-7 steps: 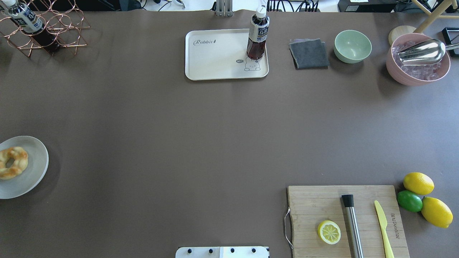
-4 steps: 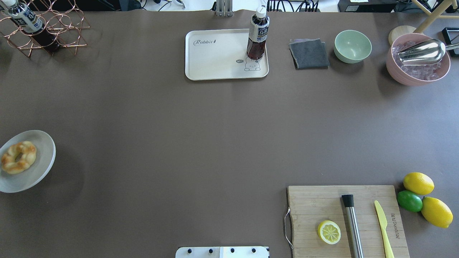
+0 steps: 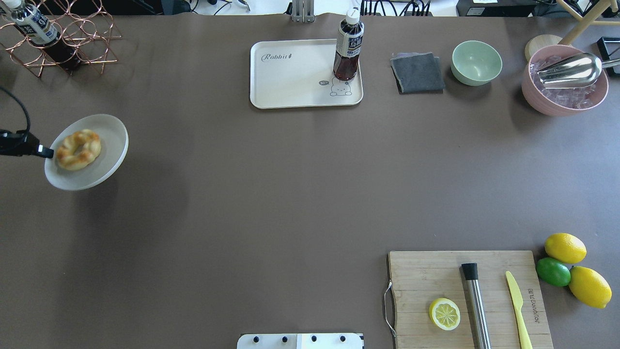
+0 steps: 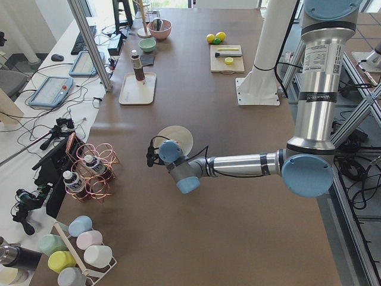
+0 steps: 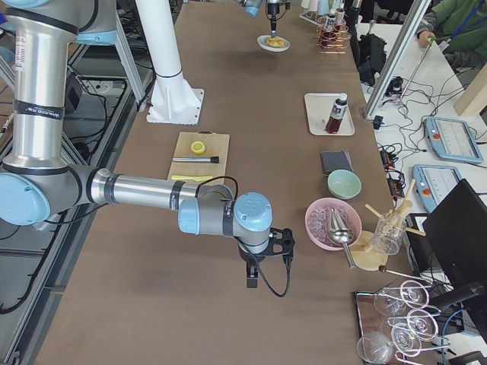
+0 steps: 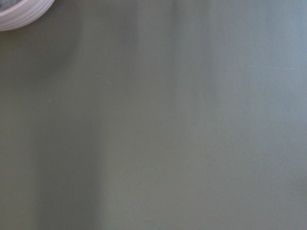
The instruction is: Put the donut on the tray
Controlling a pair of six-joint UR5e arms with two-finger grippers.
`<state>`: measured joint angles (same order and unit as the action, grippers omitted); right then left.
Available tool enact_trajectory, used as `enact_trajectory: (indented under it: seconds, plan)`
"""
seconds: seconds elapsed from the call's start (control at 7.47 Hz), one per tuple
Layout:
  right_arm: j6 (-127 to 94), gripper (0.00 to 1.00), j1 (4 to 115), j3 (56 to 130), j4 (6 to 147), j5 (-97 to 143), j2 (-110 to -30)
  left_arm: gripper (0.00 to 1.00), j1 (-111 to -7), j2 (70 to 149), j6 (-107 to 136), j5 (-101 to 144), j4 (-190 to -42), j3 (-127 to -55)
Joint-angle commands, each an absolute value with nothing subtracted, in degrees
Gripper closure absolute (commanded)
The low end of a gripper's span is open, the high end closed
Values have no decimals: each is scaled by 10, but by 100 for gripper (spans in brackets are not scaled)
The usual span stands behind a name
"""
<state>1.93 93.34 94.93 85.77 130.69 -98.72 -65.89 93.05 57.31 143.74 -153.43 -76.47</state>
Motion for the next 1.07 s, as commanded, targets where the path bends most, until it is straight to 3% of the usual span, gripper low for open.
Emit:
enact_trajectory:
  seconds: [0.0, 0.54, 0.94]
  plan:
    - [19, 1, 933, 949, 858, 1307, -991, 100, -660, 1051, 575, 1407, -1342, -820]
    - [19, 1, 933, 948, 858, 1307, -993, 100, -572, 1234, 576, 1218, -1011, -872]
    - [19, 1, 933, 946, 858, 1307, -993, 100, -523, 1315, 648, 1198, -991, -813]
